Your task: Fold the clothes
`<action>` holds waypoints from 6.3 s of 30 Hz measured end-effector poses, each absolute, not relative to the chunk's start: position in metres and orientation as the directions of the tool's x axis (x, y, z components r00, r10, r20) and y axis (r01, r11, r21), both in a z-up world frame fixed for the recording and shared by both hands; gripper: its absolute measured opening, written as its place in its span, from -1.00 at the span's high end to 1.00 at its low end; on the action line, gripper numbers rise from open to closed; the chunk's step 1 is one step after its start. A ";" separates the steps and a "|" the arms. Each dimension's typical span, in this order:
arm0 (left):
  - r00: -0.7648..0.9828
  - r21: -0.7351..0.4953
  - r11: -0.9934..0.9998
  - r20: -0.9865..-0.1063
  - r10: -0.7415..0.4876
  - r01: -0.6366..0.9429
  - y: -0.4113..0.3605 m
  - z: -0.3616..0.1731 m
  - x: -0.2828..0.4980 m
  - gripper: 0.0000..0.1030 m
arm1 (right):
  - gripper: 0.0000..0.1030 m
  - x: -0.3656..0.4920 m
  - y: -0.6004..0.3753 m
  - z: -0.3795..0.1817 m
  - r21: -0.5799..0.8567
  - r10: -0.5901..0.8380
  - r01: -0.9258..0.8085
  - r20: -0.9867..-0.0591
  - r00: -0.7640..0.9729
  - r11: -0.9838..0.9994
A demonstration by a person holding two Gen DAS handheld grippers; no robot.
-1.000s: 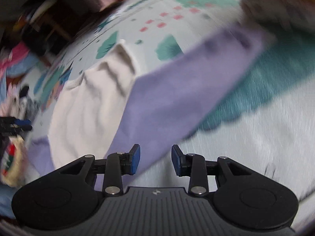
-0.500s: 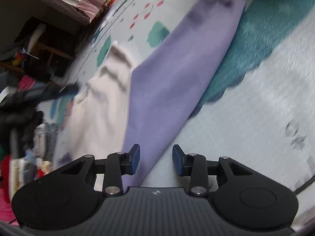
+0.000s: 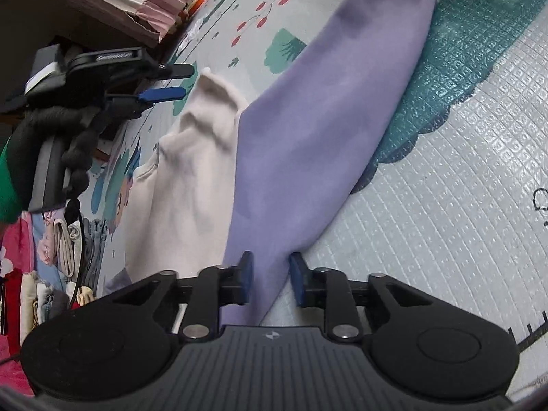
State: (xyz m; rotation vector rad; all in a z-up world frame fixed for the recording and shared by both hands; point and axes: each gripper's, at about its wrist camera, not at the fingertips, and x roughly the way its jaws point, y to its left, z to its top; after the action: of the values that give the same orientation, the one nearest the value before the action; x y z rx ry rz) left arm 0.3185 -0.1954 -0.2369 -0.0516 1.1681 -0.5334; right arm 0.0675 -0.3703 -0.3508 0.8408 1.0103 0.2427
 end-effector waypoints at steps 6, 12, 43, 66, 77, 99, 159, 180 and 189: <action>0.350 -0.238 0.914 -0.868 -0.352 0.328 -0.208 -0.246 0.341 0.32 | 0.57 0.070 -0.373 -0.352 0.724 0.526 0.210 -0.640 0.561 0.657; 0.346 -0.224 0.934 -0.884 -0.315 0.277 -0.209 -0.257 0.354 0.50 | 0.63 0.070 -0.375 -0.354 0.725 0.522 0.197 -0.632 0.572 0.660; 0.330 -0.335 0.866 -0.824 -0.460 0.371 -0.116 -0.236 0.359 0.98 | 0.92 0.061 -0.281 -0.277 0.025 0.453 -0.562 -0.623 0.638 0.827; 0.369 -0.204 0.861 -0.840 -0.398 0.465 -0.103 -0.250 0.349 0.98 | 0.92 0.056 -0.211 -0.315 -0.057 0.474 -0.760 -0.751 0.460 0.647; 0.377 -0.238 0.842 -0.811 -0.447 0.485 -0.107 -0.256 0.345 0.98 | 0.92 0.054 -0.212 -0.308 -0.045 0.486 -0.752 -0.737 0.470 0.658; 0.521 -0.197 0.904 -0.762 -0.385 0.380 -0.094 -0.248 0.331 0.88 | 0.92 0.055 -0.214 -0.313 -0.044 0.470 -0.761 -0.762 0.444 0.647; 0.167 -0.189 0.537 -0.822 -0.545 0.822 -0.194 -0.259 0.254 -0.05 | 0.48 0.035 -0.243 -0.315 0.008 0.458 -0.690 -0.754 0.471 0.723; 0.074 -0.195 0.454 -0.858 -0.509 0.869 -0.298 -0.271 0.253 0.81 | 0.38 0.041 -0.249 -0.318 0.051 0.481 -0.679 -0.744 0.463 0.732; 0.233 -0.345 0.584 -0.680 -0.695 0.735 -0.171 -0.214 0.282 0.81 | 0.34 0.043 -0.248 -0.318 0.048 0.472 -0.678 -0.753 0.458 0.734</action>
State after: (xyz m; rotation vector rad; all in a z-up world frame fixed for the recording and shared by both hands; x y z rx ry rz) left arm 0.2815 -0.1713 -0.2144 0.0511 0.9049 -0.9829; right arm 0.0427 -0.2476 -0.3179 -0.2754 0.8314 0.7194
